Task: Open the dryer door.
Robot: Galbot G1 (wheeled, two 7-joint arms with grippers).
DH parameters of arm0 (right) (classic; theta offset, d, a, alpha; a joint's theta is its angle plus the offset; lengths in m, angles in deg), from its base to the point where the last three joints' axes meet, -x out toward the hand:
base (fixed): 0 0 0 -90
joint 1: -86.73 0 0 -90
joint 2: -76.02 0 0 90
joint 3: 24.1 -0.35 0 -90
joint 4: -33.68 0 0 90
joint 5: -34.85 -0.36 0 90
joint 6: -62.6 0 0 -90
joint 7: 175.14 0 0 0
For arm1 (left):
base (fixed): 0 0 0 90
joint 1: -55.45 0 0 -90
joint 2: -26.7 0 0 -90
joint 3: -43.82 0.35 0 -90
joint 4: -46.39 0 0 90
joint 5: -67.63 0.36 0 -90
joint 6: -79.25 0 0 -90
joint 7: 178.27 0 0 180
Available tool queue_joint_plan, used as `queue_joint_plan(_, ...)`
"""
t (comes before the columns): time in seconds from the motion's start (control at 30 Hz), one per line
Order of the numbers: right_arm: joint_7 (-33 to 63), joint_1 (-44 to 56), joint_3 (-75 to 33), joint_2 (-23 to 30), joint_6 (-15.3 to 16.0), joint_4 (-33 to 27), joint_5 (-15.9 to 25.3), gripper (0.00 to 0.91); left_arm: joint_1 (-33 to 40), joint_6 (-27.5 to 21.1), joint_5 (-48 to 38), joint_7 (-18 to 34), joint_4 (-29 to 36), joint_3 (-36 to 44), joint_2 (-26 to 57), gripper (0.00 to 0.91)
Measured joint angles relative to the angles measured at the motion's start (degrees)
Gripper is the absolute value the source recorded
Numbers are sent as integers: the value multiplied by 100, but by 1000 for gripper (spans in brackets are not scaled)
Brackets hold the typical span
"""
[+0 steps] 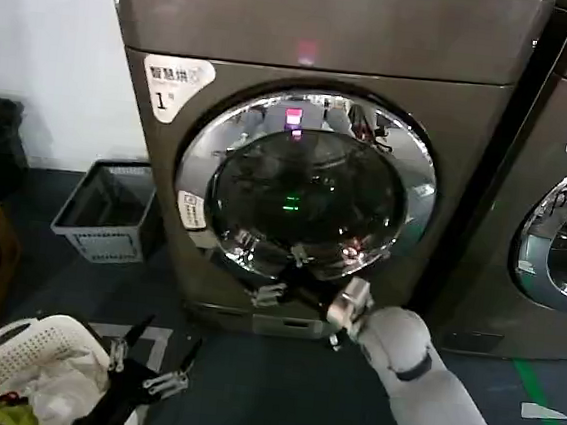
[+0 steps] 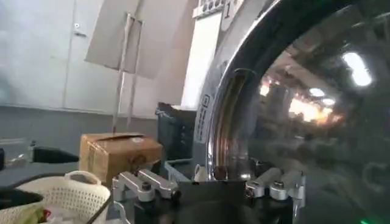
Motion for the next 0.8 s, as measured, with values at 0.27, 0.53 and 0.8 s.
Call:
queue_joint_plan(0.27, 1, -349, 234, 242, -2, -335, -23, 907, 1, 8, 3, -14, -22, -21, -8, 907)
queue_joint_plan(0.53, 0, -541, 379, 378, -4, -571, -32, 907, 7, 9, 20, -32, -33, -21, -19, 907)
queue_joint_plan(0.8, -13, -686, 533, 489, -6, -796, -64, 907, -4, 20, 22, -37, -31, -28, -18, 907)
